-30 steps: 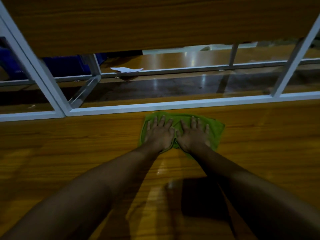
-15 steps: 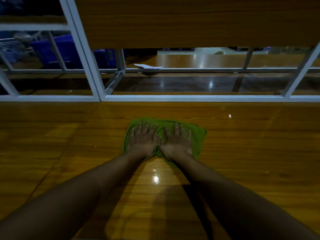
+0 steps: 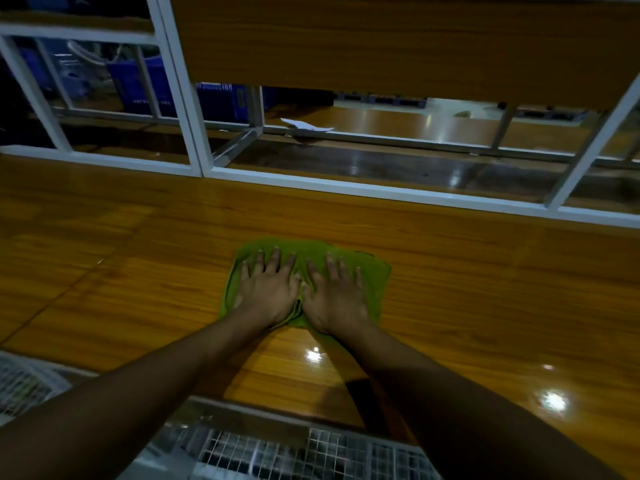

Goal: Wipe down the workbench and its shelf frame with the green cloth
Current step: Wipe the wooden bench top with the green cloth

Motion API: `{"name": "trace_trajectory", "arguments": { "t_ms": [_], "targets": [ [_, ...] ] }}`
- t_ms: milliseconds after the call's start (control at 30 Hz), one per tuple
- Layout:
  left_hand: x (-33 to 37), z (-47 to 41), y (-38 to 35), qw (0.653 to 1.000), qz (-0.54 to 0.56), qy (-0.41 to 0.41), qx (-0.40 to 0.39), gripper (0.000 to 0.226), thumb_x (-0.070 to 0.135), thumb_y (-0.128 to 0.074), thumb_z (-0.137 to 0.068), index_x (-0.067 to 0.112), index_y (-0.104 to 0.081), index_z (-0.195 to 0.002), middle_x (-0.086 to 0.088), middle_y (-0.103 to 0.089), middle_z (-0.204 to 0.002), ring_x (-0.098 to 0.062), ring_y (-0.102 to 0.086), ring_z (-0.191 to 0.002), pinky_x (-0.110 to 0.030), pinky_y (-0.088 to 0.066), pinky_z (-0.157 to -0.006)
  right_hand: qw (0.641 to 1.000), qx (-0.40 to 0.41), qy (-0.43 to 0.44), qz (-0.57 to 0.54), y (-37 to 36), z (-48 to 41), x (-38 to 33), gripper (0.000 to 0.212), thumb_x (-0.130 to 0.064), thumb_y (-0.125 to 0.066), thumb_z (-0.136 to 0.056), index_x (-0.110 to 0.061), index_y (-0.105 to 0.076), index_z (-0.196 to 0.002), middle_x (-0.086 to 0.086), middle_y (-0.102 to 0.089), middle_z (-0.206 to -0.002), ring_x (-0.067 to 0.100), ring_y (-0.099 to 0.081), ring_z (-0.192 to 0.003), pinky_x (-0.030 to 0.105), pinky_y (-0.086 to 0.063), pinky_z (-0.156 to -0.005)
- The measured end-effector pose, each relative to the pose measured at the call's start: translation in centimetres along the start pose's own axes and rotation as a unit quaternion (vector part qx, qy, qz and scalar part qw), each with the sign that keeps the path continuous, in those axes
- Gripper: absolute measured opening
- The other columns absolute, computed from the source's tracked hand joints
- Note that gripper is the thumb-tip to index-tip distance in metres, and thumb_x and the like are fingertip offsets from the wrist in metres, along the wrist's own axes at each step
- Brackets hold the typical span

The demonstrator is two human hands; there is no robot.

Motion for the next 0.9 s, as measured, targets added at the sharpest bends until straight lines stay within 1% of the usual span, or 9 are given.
{"name": "trace_trajectory", "arguments": {
  "t_ms": [100,200,300,433,567,700,800,900],
  "targets": [
    [4.4,0.7,-0.1,1.0,0.0,-0.014,0.003,0.059,0.051,-0.013,-0.102,0.03,-0.006,-0.156,-0.004,-0.001,-0.164,-0.033,-0.001,-0.149,-0.055,-0.003,-0.118,1.0,0.007,-0.014,-0.013,0.7,1.8,3.9,0.06,-0.053,-0.014,-0.1,-0.033,-0.008,-0.157,0.008,0.002,-0.165,0.028,0.004,-0.151,0.055,0.006,-0.119],
    [9.4,0.6,-0.6,0.999,0.016,-0.033,-0.015,0.058,0.051,-0.012,-0.102,0.03,-0.003,-0.155,-0.004,0.003,-0.164,-0.033,0.004,-0.149,-0.055,0.001,-0.118,0.999,0.002,-0.048,-0.013,1.2,3.4,8.3,0.06,-0.054,-0.011,-0.1,-0.035,-0.006,-0.157,0.006,0.005,-0.165,0.026,0.008,-0.151,0.054,0.006,-0.119],
    [13.9,0.2,-0.9,0.997,0.02,-0.077,-0.022,0.058,0.05,-0.01,-0.102,0.029,0.0,-0.155,-0.005,0.007,-0.163,-0.033,0.007,-0.149,-0.056,0.003,-0.118,0.996,0.009,-0.093,-0.01,1.7,4.9,12.1,0.059,-0.053,-0.01,-0.101,-0.036,-0.004,-0.156,0.005,0.006,-0.165,0.025,0.009,-0.151,0.053,0.006,-0.119],
    [16.5,-0.4,-0.8,0.992,0.022,-0.109,-0.05,0.059,0.052,-0.011,-0.101,0.031,0.002,-0.155,-0.002,0.011,-0.163,-0.03,0.011,-0.149,-0.054,0.006,-0.118,0.987,0.042,-0.152,-0.016,1.4,6.2,13.9,0.057,-0.048,-0.012,-0.102,-0.033,-0.005,-0.157,0.007,0.003,-0.165,0.027,0.006,-0.151,0.054,0.005,-0.119],
    [16.3,-0.3,-0.9,0.987,0.017,-0.143,-0.068,0.06,0.055,-0.008,-0.101,0.032,0.001,-0.155,0.0,0.011,-0.163,-0.03,0.013,-0.149,-0.055,0.008,-0.118,0.975,0.06,-0.215,-0.006,0.6,7.3,12.9,0.06,-0.053,-0.01,-0.1,-0.033,-0.007,-0.157,0.009,0.0,-0.165,0.029,0.003,-0.151,0.056,0.003,-0.119],
    [15.1,0.4,-0.9,0.975,0.021,-0.211,-0.063,0.059,0.055,-0.011,-0.101,0.033,-0.003,-0.156,0.001,0.008,-0.163,-0.028,0.01,-0.149,-0.053,0.005,-0.119,0.96,0.068,-0.271,0.013,0.0,8.6,10.9,0.062,-0.053,-0.012,-0.099,-0.031,-0.011,-0.157,0.012,-0.004,-0.165,0.032,-0.001,-0.151,0.058,0.002,-0.118],
    [12.0,1.6,-0.9,0.971,0.019,-0.235,-0.049,0.057,0.052,-0.014,-0.102,0.034,-0.005,-0.155,0.001,0.005,-0.164,-0.026,0.006,-0.15,-0.051,0.003,-0.119,0.956,0.068,-0.286,0.01,-0.3,9.4,7.6,0.064,-0.055,-0.011,-0.098,-0.029,-0.01,-0.157,0.015,-0.004,-0.164,0.034,-0.001,-0.15,0.06,0.002,-0.117],
    [7.6,3.1,-0.5,0.971,0.01,-0.239,-0.022,0.055,0.049,-0.017,-0.103,0.033,-0.009,-0.155,-0.001,-0.001,-0.164,-0.027,-0.001,-0.15,-0.05,-0.002,-0.119,0.956,0.071,-0.285,0.01,-0.6,9.4,3.2,0.065,-0.054,-0.012,-0.097,-0.028,-0.012,-0.157,0.016,-0.006,-0.164,0.035,-0.001,-0.15,0.06,0.002,-0.117]
  ]
}}
Point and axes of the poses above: each hand's wrist, its own z-axis away from the middle knuckle, its own y-axis out of the back of the hand, x = y × z, the point moved 2 cm from there along -z, towards the middle knuckle
